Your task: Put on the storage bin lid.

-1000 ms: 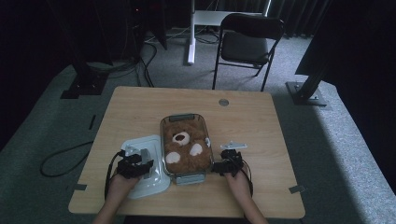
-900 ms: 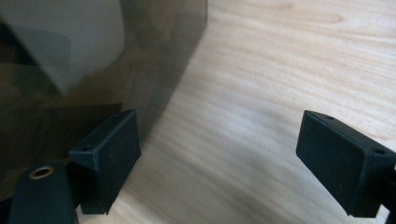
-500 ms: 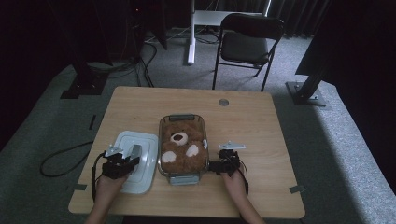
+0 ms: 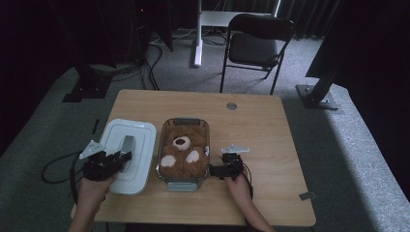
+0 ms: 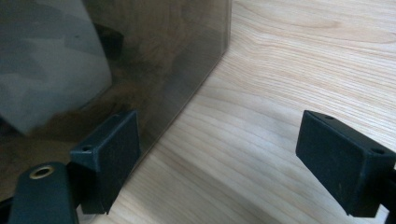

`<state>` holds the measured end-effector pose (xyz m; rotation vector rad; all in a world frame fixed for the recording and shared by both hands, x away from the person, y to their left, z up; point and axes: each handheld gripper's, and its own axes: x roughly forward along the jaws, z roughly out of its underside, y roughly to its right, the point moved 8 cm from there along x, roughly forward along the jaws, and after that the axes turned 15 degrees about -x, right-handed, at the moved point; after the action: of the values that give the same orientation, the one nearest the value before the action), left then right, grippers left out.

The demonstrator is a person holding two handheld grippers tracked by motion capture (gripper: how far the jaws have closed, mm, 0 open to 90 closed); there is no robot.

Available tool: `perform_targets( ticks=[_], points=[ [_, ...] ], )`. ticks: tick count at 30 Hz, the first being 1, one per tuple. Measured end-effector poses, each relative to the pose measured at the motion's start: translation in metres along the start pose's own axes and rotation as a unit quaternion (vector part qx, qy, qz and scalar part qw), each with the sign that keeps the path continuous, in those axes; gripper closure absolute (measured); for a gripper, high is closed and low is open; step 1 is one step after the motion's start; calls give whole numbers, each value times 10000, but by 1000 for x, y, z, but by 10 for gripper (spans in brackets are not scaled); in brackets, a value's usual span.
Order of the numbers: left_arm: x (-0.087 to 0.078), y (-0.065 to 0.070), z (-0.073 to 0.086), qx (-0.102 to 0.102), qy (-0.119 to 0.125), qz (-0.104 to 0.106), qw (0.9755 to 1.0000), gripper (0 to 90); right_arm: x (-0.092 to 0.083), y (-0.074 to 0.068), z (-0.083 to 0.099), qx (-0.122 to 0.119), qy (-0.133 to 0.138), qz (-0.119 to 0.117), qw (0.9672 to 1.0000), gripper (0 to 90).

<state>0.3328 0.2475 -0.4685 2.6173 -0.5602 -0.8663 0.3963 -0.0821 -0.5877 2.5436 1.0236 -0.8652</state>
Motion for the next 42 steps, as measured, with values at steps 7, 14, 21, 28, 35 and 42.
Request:
perform_targets(
  ticks=[7,14,21,28,35,42],
  points=[
    [-12,26,-23,137,147,340,9992,713,4,-6,-7,-113,12,-71,9999,130],
    [-3,58,-27,291,69,694,9971,715,6,-17,-13,-138,80,-148,9998,131],
    [20,93,-24,510,-175,963,9939,718,9,-42,-19,-429,132,-526,9976,127],
    [43,114,-24,517,-382,1236,9902,719,12,-42,-17,-654,9,-505,9966,124],
    [68,114,-18,323,-517,1153,9915,720,9,-19,-16,-523,100,-85,9985,123],
    [79,110,-16,106,-541,1079,9926,719,13,-12,-13,-500,23,5,9987,123]
  ],
)
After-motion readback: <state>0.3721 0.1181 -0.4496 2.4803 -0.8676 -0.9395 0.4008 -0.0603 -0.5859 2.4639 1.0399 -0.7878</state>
